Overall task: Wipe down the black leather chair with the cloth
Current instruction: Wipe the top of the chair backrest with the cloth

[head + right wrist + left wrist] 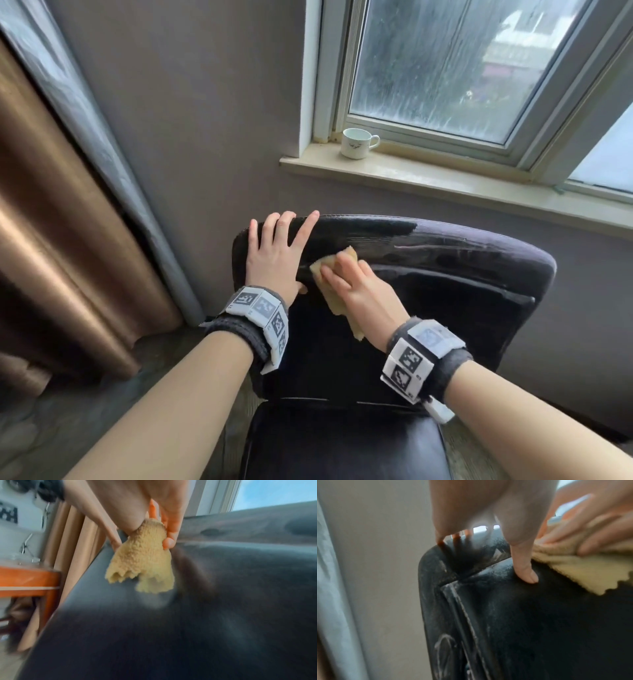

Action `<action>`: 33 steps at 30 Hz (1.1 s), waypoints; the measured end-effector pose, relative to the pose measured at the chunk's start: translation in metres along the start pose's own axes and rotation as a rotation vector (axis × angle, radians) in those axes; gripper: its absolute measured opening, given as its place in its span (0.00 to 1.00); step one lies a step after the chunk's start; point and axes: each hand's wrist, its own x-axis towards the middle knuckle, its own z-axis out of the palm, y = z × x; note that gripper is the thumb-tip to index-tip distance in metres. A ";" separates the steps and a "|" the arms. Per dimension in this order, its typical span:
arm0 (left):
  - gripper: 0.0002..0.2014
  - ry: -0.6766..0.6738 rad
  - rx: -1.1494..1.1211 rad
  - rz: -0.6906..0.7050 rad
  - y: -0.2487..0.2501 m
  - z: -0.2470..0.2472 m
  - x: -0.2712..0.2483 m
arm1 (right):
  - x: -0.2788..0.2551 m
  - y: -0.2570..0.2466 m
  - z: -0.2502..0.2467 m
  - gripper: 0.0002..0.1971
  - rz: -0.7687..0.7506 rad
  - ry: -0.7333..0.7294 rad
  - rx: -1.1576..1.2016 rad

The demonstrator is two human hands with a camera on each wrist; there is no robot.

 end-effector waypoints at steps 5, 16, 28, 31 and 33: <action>0.58 0.035 -0.101 -0.013 -0.001 0.004 0.001 | 0.034 -0.010 -0.008 0.20 -0.065 0.112 0.101; 0.61 0.004 -0.127 0.050 -0.015 0.003 0.000 | -0.007 0.024 -0.003 0.35 -0.028 -0.031 -0.046; 0.60 -0.016 -0.086 0.004 -0.008 0.002 0.000 | 0.003 -0.008 -0.002 0.31 0.201 -0.117 0.141; 0.60 -0.033 -0.068 0.005 -0.005 0.001 -0.001 | -0.029 0.026 -0.017 0.31 0.373 -0.150 0.156; 0.61 -0.034 -0.056 -0.008 -0.002 -0.003 0.001 | -0.048 0.043 -0.025 0.33 0.505 -0.143 0.202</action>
